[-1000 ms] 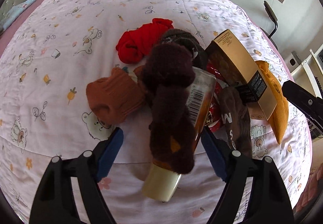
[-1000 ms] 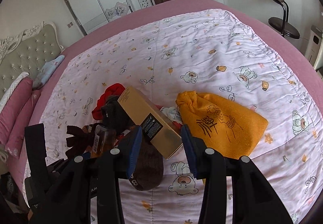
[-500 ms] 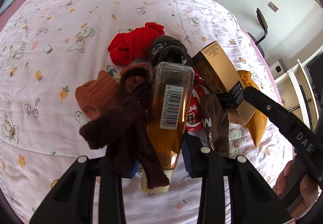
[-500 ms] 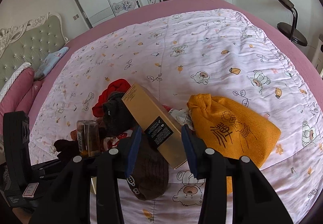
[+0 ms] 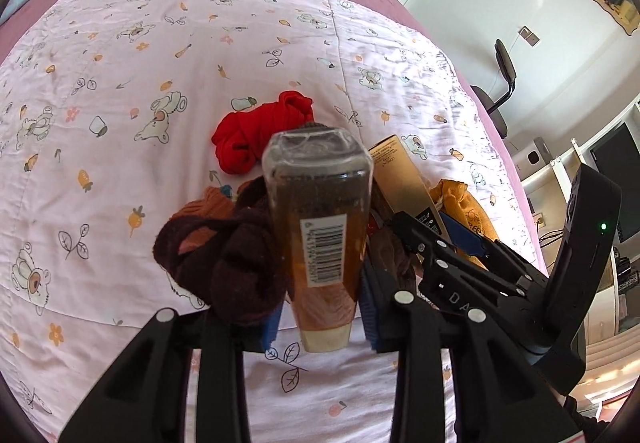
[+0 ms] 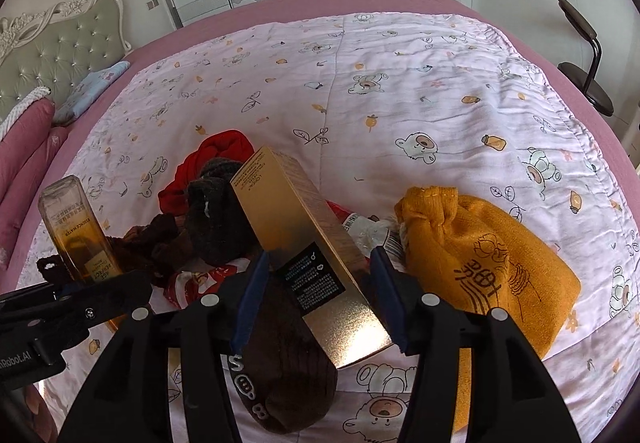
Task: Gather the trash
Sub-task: 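Grasp the amber glass bottle with the left tool while the right tool grasps the gold box, then carry the bottle and gold box over the yellow bin and open both tools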
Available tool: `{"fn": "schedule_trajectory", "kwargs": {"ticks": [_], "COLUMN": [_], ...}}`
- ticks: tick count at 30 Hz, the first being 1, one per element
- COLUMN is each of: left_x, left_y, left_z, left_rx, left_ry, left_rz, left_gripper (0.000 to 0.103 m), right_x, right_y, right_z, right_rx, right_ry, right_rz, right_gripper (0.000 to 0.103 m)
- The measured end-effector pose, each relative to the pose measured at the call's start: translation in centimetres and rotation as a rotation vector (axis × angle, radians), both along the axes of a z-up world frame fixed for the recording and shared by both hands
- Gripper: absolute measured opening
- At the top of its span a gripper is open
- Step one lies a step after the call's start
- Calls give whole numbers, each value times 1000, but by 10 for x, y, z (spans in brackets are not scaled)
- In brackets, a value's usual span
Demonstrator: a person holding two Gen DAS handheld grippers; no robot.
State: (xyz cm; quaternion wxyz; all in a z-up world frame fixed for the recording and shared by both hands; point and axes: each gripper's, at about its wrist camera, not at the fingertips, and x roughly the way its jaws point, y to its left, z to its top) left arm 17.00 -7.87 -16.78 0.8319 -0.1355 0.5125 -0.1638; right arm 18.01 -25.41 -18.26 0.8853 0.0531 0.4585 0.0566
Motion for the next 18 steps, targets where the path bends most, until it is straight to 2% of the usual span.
{"fn": "schedule_trajectory", "kwargs": {"ticks": [3,8,14,18], "left_x": [-2,-8,-16,-25], "left_y": [1,3,5,6], "left_z": [4,10,21,31], "left_rx": [-11,-20,-36,-68], "left_ry": [-1,-9,-19,-18], "left_rz": [-2,-4,-20,-31], "left_gripper": [33,33,33,33], "right_x": [4,3,-13,-31], "right_y": [4,3,3,-1], "right_z": [-6,-3,22,42], "right_rx": [-32,-17,12,76], "right_ry": [23,22,-18,-39], "right_rz": [9,-11,-20,-50], "right_gripper": [53,43,40,39]}}
